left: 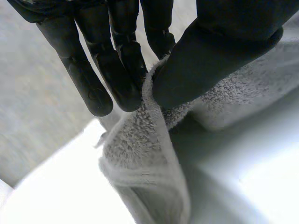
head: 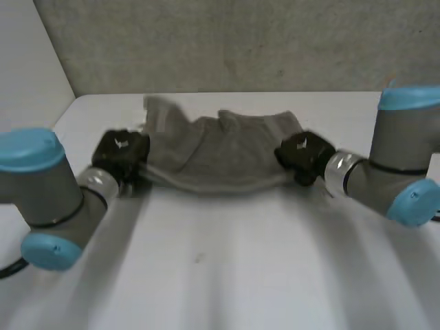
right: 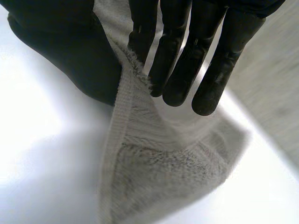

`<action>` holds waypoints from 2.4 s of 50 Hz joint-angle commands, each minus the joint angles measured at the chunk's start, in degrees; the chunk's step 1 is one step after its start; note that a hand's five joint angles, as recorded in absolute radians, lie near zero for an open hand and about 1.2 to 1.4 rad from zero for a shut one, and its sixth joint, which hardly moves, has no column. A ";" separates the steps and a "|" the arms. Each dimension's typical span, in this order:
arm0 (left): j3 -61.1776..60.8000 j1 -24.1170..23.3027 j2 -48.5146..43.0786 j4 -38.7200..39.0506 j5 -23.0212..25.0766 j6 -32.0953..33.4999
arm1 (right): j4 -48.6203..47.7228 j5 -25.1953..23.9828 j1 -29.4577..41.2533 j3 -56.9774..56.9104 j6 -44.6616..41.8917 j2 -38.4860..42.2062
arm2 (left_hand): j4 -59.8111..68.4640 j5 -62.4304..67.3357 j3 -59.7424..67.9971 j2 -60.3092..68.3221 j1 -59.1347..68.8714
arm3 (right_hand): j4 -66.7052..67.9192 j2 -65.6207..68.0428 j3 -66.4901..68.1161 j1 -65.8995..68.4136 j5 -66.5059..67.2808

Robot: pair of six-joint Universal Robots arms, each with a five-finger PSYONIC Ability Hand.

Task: Fold the towel.

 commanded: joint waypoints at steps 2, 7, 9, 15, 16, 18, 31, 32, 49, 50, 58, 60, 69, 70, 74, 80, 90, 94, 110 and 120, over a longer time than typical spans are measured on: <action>-4.38 -2.62 1.72 -1.49 -0.10 1.76 | 4.81 -0.18 -1.65 4.93 0.25 0.15 | 10.26 10.46 10.29 10.19 12.25 | 11.46 12.54 11.95 19.81 16.21; -5.52 -3.77 4.97 -1.58 -0.10 1.76 | 3.85 -0.62 -4.46 8.71 3.04 -4.15 | 10.26 10.46 10.29 10.19 12.25 | 11.46 12.54 11.95 19.81 16.21; -5.69 -3.85 5.15 -1.58 -0.18 1.68 | 3.23 -0.97 -5.25 9.41 4.97 -4.51 | 10.26 10.46 10.29 10.19 12.25 | 10.68 11.76 11.18 19.03 15.44; -6.75 -3.77 5.33 -1.67 -0.10 0.89 | -1.15 -1.94 -8.24 12.48 11.75 -4.42 | 10.26 10.46 10.29 10.19 12.25 | -5.26 -4.18 -4.76 3.09 -0.50; -6.75 -3.77 5.33 -1.67 -0.10 0.88 | -1.17 -1.94 -8.25 12.49 11.76 -4.42 | 10.26 10.46 10.29 10.19 12.25 | -5.30 -4.22 -4.81 3.05 -0.55; -6.75 -3.77 4.98 -1.67 -0.10 0.45 | -5.28 -2.38 -9.38 14.33 13.60 -4.07 | 10.26 10.46 10.29 10.19 12.25 | -5.47 -4.39 -4.98 2.88 -0.72; -6.58 -3.06 4.01 -1.32 0.08 -1.13 | -9.43 -2.47 -10.35 16.10 18.26 -1.79 | 10.26 10.46 10.29 10.19 12.25 | -9.88 -8.80 -9.39 -1.53 -5.13; -6.58 -3.06 4.01 -1.32 0.08 -1.14 | -9.43 -2.47 -10.36 16.09 18.26 -1.79 | 10.26 10.46 10.29 10.19 12.25 | -9.85 -8.77 -9.35 -1.50 -5.09; -3.94 -2.89 -3.29 -0.97 0.34 -9.49 | -10.92 -3.00 -11.06 20.58 17.56 -11.10 | -20.67 -20.47 -20.64 -20.74 -18.68 | 11.46 12.54 11.95 19.81 16.21; -3.59 -2.89 -3.63 -0.88 0.34 -9.57 | -10.92 -3.08 -11.06 20.75 17.56 -11.45 | -20.67 -20.47 -20.64 -20.74 -18.68 | 11.46 12.54 11.95 19.81 16.21; -1.31 -2.98 -6.18 -0.88 0.08 -9.40 | -10.84 -3.00 -11.58 20.84 17.47 -13.73 | -20.67 -20.47 -20.64 -20.74 -18.68 | 11.46 12.54 11.95 19.81 16.21; -0.77 -2.98 -6.89 -0.79 -0.01 -9.14 | -10.92 -3.00 -11.59 20.75 17.47 -14.35 | -20.67 -20.47 -20.64 -20.74 -18.68 | 11.46 12.54 11.95 19.81 16.21; 1.34 -2.80 -8.47 1.76 -1.23 -9.05 | -10.84 -3.00 -14.22 20.05 17.38 -16.73 | -19.50 -19.29 -19.46 -19.56 -17.50 | 11.46 12.54 11.95 19.81 16.21; 1.33 -2.80 -8.47 1.76 -1.24 -9.05 | -10.84 -3.00 -14.22 20.05 17.38 -16.73 | -19.49 -19.29 -19.46 -19.56 -17.50 | 11.46 12.54 11.95 19.81 16.21; 0.98 -2.71 -7.33 1.67 -4.05 -8.52 | -10.49 -3.00 -14.40 19.87 16.69 -16.82 | -13.31 -13.10 -13.28 -13.38 -11.32 | 11.46 12.54 11.95 19.81 16.21; 0.19 -2.62 -5.57 2.02 -4.49 -6.94 | -10.40 -2.47 -14.05 20.05 14.93 -16.81 | 2.85 3.05 2.88 2.78 4.84 | 11.46 12.54 11.95 19.81 16.21; -0.07 -2.62 -6.54 1.76 -4.49 -4.05 | -10.40 -2.29 -14.49 19.79 14.66 -16.90 | 4.41 4.61 4.44 4.34 6.40 | 11.46 12.54 11.95 19.81 16.21; -0.16 -2.62 -6.45 1.50 -4.67 -0.45 | -10.40 -2.29 -14.57 19.61 14.31 -16.99 | -2.99 -2.78 -2.96 -3.06 -1.00 | 11.46 12.54 11.95 19.81 16.21; -3.06 -1.40 -5.31 1.14 -4.84 3.78 | -10.05 -1.85 -14.14 19.61 10.09 -15.67 | 10.15 10.36 10.19 10.09 12.15 | 11.46 12.54 11.95 19.81 16.21; -3.67 -1.22 5.30 -6.12 -4.49 4.05 | 0.59 -1.77 -14.49 15.22 3.50 -16.99 | 10.26 10.46 10.29 10.19 12.25 | 11.46 12.54 11.95 19.81 16.21</action>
